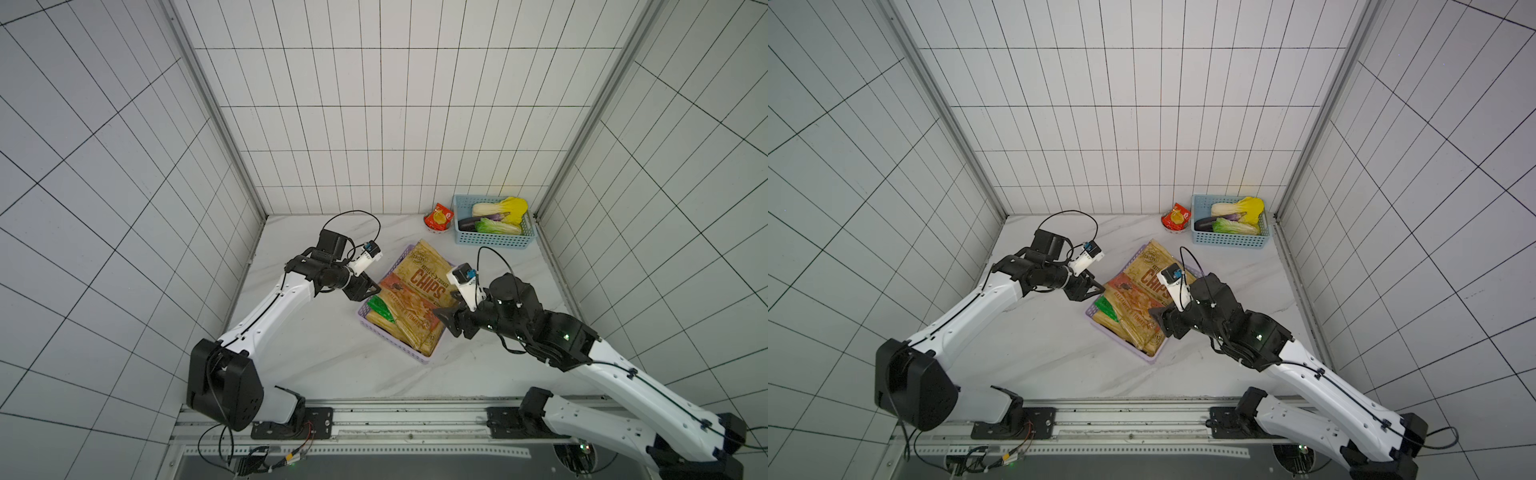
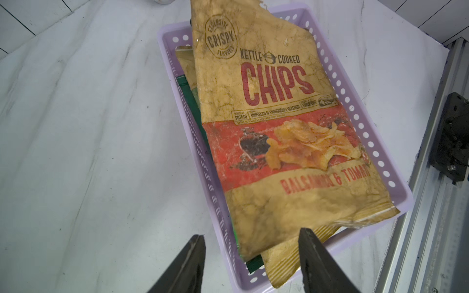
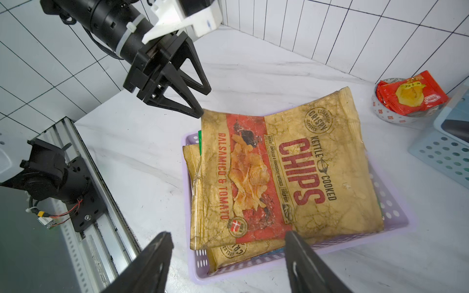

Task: Put the potato chips into the basket
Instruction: Place the potato chip in the basket.

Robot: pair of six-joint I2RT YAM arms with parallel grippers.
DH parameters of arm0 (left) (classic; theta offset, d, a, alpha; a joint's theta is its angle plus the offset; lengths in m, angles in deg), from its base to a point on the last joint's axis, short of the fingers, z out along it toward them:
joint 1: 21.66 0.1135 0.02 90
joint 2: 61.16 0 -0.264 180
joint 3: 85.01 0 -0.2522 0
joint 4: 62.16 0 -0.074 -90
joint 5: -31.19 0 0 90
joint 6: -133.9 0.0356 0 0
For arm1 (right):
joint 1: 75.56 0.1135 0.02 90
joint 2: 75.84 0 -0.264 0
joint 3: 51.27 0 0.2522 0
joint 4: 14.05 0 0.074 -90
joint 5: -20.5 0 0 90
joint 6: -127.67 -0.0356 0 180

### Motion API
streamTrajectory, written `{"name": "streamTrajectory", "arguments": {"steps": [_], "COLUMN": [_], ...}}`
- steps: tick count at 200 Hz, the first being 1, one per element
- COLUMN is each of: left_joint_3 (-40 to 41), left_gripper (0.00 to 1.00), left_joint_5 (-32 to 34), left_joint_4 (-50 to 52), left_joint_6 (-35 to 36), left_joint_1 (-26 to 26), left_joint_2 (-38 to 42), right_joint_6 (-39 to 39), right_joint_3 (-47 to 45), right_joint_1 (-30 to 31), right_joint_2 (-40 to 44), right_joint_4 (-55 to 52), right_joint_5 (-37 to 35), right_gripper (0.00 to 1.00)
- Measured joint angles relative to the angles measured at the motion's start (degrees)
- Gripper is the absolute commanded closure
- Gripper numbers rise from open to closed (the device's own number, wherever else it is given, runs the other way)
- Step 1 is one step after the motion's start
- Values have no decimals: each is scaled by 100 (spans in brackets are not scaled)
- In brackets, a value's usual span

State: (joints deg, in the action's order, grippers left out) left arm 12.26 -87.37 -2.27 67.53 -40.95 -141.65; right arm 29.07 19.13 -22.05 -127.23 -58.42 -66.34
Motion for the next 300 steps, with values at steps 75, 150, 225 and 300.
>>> {"name": "streamTrajectory", "arguments": {"steps": [75, 150, 225, 300], "left_joint_3": [-494, -190, 809, 1298], "left_gripper": [54, 85, 83, 81], "left_joint_5": [-509, 614, 898, 446], "left_joint_4": [-302, -802, -1054, -1261], "left_joint_6": [-210, -455, -503, -629], "left_joint_1": [181, -688, -686, -737], "left_joint_2": [205, -1097, -1270, -730], "right_joint_6": [-1244, -2002, -2184, -2135], "right_joint_3": [-264, -608, -848, -844], "right_joint_1": [-481, -518, -518, -533], "right_joint_2": [-1467, -2334, -2669, -2844], "right_joint_4": [787, 1843, 2013, 1937], "right_joint_5": [1016, 1672, 1716, 1565], "right_gripper": [51, 74, 72, 71]}}
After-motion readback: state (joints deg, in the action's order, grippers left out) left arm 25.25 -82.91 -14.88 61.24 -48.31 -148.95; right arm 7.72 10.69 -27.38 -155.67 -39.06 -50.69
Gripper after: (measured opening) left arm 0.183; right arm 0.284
